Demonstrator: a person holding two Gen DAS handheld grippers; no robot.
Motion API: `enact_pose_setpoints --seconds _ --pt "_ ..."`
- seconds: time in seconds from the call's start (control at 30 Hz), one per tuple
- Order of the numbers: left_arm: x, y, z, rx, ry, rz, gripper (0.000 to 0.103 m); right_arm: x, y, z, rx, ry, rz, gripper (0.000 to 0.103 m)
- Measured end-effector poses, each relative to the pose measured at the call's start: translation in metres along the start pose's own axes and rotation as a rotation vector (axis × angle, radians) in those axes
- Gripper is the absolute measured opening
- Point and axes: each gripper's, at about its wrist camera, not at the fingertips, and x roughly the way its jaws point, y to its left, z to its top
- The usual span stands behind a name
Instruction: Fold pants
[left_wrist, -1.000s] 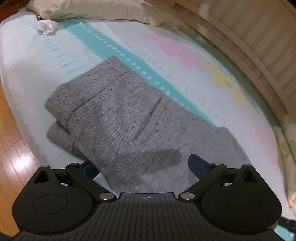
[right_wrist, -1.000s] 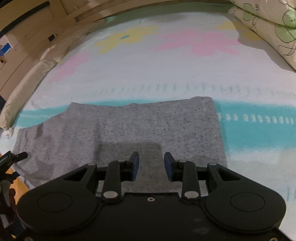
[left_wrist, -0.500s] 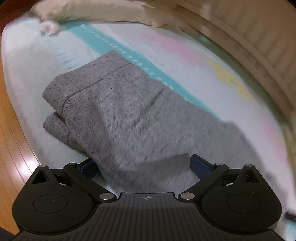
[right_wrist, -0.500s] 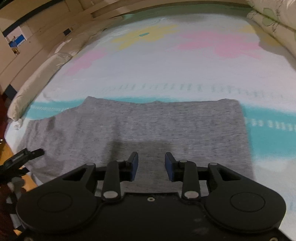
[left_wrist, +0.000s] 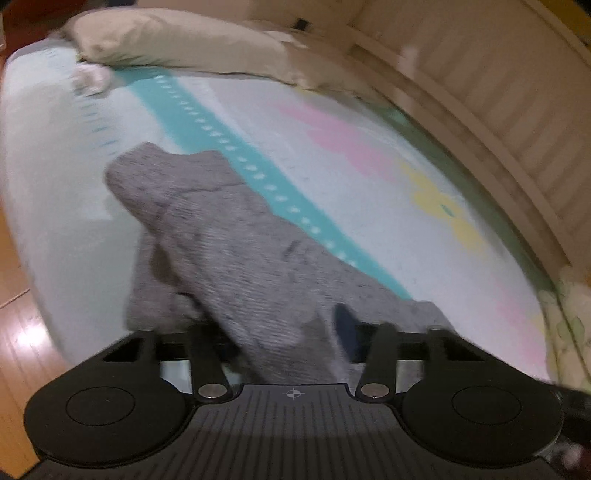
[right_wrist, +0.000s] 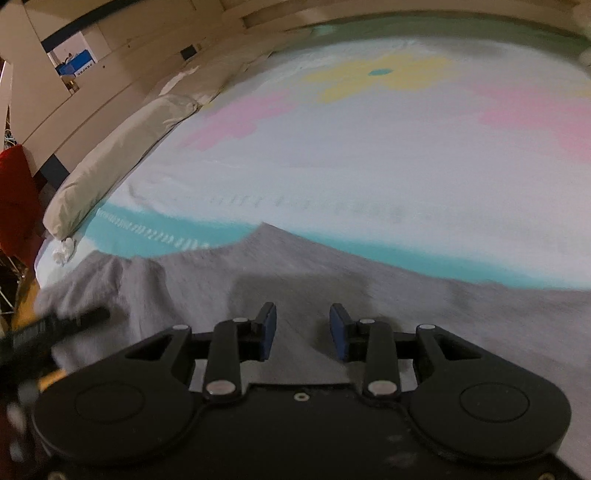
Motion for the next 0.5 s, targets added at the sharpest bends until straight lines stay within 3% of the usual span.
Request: enact_pose_setpoints --seconds 0.03,0.1,0.23,0.33,0.5 --pt "0.001 0.003 0.0 -0.014 0.006 0.003 0.036 0.012 0.005 0.006 0.005 0.011 0.009 0.029" --pt "0.004 0.008 0.003 -0.021 0.018 0.008 0.034 0.037 0.015 0.019 -0.001 0.034 0.017 0.012" --pt "-0.001 0.008 0.002 -0.008 0.011 0.008 0.032 0.078 0.031 0.036 -0.039 0.067 -0.039 0.009" --pt "0.001 0.005 0.002 -0.004 0.006 0.01 0.032 0.095 0.033 0.045 -0.022 0.07 -0.082 0.0" --pt "0.0 0.003 0.001 0.009 -0.001 0.017 0.031 0.095 0.032 0.053 0.04 0.086 -0.097 0.004"
